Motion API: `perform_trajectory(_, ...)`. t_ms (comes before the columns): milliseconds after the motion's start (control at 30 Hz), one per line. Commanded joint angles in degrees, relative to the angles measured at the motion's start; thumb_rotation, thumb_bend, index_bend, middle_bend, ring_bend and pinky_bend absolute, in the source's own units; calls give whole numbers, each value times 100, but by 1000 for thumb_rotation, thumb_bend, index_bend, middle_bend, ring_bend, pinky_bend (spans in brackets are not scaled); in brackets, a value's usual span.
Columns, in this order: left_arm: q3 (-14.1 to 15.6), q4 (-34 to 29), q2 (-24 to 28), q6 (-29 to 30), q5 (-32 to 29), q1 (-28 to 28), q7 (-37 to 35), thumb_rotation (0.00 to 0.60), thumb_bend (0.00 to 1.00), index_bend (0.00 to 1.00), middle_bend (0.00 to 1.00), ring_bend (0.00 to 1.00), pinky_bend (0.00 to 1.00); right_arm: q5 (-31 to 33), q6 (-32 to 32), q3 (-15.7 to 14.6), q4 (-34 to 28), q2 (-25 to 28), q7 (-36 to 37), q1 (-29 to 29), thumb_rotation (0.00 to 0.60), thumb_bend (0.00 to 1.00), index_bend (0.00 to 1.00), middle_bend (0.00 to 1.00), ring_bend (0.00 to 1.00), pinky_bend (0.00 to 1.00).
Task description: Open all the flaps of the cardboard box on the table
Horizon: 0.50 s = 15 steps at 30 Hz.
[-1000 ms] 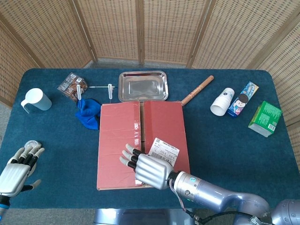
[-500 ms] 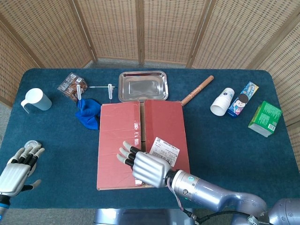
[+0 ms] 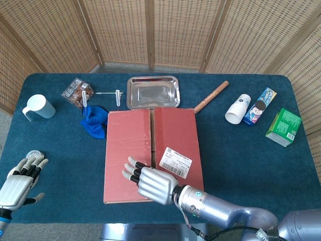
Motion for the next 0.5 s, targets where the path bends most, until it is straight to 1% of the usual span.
perform_trajectory(33,0,0,-1,-4,-5,-1,-3,600,0,1,0,0,0,92,121,-160,0,-42,-259,79,282,351,481,0,0,0)
perform_trajectory(167,5,-9,1,-8,5,-7,-14,600,0,1,0,0,0,61,253,-275,0,-61,-457,103,288,351,560,0,0,0)
perform_trajectory(233,9,-9,0,-9,10,-7,-14,600,0,1,0,0,0,53,266,-302,0,-62,-447,98,289,352,579,0,0,0)
perform_trajectory(367,18,-17,3,-4,20,-4,-11,600,0,1,0,0,0,1,276,-337,0,-39,-423,89,285,352,587,0,0,0)
perform_trajectory(500,28,-30,11,25,45,7,-7,600,0,1,0,0,0,-112,266,-370,0,-12,-361,52,290,354,574,0,0,0)
